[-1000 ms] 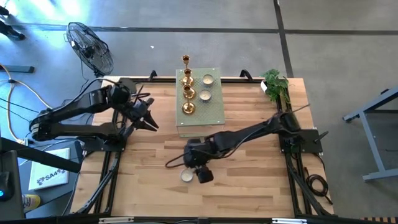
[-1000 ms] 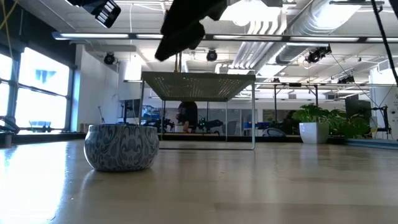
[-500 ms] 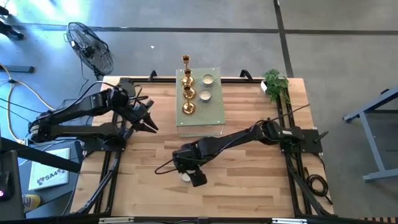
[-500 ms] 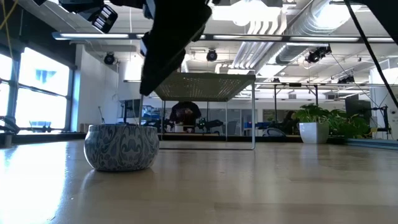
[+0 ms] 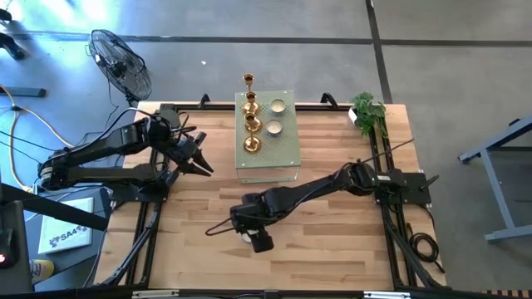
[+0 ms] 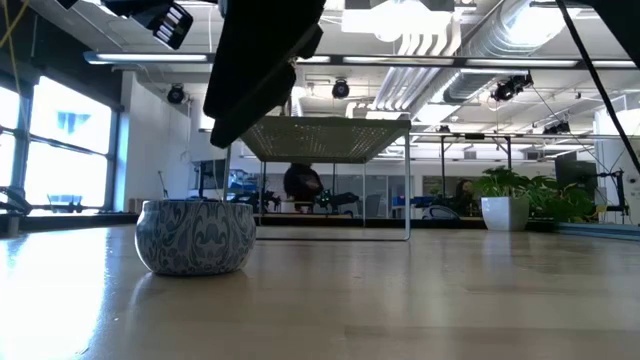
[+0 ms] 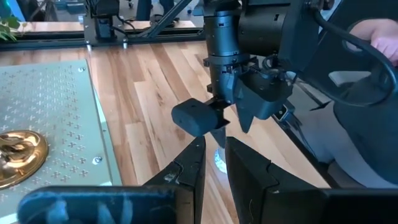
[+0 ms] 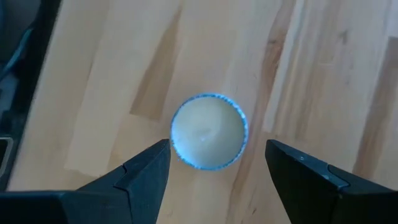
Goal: Pick & Place candle stick holders
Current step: Put the blue scented candle on the shelf aligned with the blue scented candles
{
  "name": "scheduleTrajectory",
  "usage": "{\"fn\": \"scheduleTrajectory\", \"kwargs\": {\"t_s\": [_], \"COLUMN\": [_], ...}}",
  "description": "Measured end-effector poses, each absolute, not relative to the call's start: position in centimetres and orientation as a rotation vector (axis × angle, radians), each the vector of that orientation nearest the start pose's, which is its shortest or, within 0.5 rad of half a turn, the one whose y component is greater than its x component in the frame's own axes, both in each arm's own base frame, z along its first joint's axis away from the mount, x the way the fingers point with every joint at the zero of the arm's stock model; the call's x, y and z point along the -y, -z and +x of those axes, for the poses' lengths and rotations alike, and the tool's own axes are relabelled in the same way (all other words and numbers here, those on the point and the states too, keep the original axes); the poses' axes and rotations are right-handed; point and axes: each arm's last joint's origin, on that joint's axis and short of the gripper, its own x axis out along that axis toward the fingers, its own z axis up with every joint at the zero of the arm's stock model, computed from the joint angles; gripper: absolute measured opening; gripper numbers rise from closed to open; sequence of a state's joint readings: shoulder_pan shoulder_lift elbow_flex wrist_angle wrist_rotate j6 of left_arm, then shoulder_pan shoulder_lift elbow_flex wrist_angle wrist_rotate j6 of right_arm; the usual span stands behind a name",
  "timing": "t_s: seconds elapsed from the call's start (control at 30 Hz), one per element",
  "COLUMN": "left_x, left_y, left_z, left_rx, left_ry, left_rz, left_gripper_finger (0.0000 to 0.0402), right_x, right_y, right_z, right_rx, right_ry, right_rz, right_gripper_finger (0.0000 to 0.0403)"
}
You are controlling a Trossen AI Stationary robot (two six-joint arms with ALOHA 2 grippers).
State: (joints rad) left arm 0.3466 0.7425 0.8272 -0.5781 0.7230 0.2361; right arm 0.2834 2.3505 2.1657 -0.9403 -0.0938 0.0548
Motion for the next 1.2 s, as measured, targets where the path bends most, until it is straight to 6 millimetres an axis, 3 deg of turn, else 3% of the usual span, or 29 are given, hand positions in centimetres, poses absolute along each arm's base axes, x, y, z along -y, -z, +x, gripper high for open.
{"fn": "scheduleTrajectory", "kwargs": {"t_s": [0.53,0.87,1.2], "left_x": [-3.0,-3.0,-3.1], "left_y": [-31.8,-28.4,-25.8], "left_z": [14.1,14.6,15.1], "left_rx": [-0.388,-0.409,-0.359], "left_ry": [0.450,0.500,0.542], "left_rz": [-0.047,-0.083,-0.071], "left_gripper_finger": [0.0060,0.0060,0.0060], "right_x": [-15.0,-14.9,-14.5], "right_y": [-19.9,-19.8,-16.3], "right_z": [48.4,48.5,49.5], "right_rx": [-1.146,-1.136,-1.177], "right_ry": [-0.279,-0.267,-0.287], "right_rz": [-0.027,-0.054,-0.053], "right_gripper_finger": [0.0259,0.0259,0.0259]}}
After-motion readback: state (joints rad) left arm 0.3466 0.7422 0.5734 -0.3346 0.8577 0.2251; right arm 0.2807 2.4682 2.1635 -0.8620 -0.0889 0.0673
